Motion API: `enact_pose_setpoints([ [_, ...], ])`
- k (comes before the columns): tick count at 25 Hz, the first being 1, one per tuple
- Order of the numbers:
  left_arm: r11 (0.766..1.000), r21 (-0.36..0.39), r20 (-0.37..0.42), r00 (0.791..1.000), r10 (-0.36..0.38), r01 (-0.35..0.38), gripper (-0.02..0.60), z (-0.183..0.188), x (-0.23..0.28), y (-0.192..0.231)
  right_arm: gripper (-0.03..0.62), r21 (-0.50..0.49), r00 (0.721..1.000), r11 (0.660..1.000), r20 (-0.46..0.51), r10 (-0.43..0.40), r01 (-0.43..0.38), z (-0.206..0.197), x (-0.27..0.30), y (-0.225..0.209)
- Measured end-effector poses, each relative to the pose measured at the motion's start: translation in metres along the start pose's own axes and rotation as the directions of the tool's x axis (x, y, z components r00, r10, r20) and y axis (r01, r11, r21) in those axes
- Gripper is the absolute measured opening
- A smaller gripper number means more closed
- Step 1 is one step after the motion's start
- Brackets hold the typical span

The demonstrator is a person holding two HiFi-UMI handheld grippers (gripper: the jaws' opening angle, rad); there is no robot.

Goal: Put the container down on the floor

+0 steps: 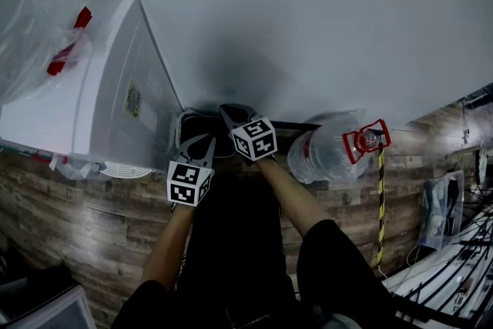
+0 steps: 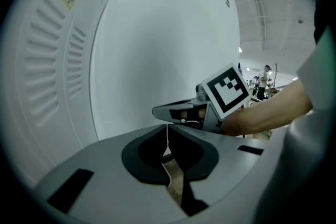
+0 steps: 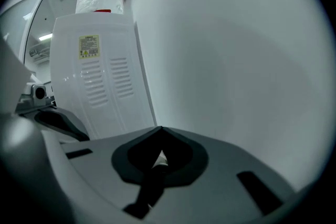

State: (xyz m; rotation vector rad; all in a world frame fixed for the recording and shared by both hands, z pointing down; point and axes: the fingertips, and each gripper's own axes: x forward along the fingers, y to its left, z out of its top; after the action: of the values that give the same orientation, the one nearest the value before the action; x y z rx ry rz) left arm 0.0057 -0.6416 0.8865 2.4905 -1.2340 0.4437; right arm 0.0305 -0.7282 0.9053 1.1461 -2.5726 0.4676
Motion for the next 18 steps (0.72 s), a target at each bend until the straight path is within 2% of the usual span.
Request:
enact_pose_setpoints([
  [10,0.998,-0.065,-0.086,0.996,0.019,-0.025,0.017,0.112,-0.072,-0.031,0.011,0.043,0.995,0.999,-0.092,0.029,-0.025,0.110,-0.074,0.044],
  [18,0.996,-0.082,-0.102,0.995,0.019,-0.027,0.017,0.216,-0.137,-0.073,0.011,0.063,0.995,0.998,-0.093,0.020,-0.014,0.217,-0.152,0.079],
])
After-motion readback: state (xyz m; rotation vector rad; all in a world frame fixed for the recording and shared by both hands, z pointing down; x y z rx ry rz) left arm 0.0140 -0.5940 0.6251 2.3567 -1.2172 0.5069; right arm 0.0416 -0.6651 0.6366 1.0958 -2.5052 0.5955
